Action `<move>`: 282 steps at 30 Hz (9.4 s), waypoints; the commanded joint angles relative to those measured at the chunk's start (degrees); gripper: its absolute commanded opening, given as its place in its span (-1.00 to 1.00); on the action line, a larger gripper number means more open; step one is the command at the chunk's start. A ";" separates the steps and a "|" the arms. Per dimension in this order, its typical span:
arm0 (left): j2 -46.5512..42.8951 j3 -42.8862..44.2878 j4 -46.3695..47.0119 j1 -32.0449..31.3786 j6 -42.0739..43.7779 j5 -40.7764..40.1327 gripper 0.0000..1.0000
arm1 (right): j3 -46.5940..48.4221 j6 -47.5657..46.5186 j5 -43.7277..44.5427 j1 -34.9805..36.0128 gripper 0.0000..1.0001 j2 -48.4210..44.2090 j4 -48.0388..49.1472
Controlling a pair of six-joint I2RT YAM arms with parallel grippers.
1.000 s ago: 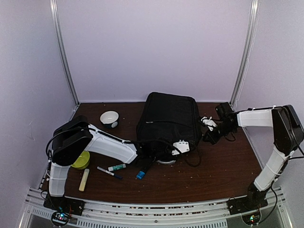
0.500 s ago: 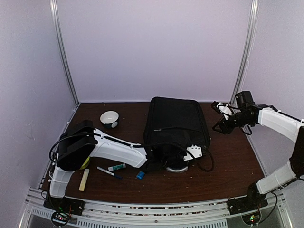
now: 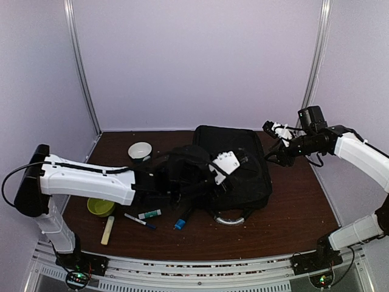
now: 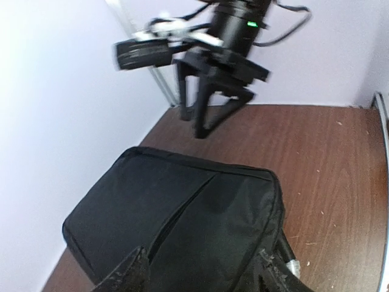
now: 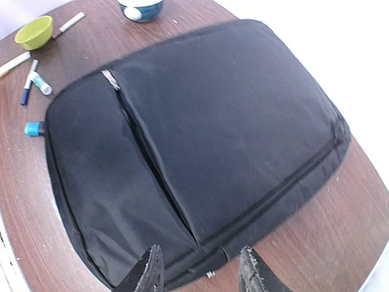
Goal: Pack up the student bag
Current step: Pick up the student bag from the upper front pocket, then pick up the pen at the center of the board, then place the pen in the upper front pocket of the bag, then adjust the pencil case in the upper front pocket of the bag.
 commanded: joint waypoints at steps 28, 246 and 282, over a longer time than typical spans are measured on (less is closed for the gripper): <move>3.63 -3.68 -41.41 10.54 -40.91 14.61 0.12 | 15.07 -6.35 19.71 18.15 0.04 24.69 -1.58; 24.46 18.60 3.08 19.41 -5.35 13.93 -1.00 | 16.75 15.60 -3.26 13.44 -1.00 17.80 3.14; -14.12 -8.02 -59.28 13.73 -23.03 11.99 -0.04 | 16.03 15.46 -5.06 10.35 -1.00 18.41 3.96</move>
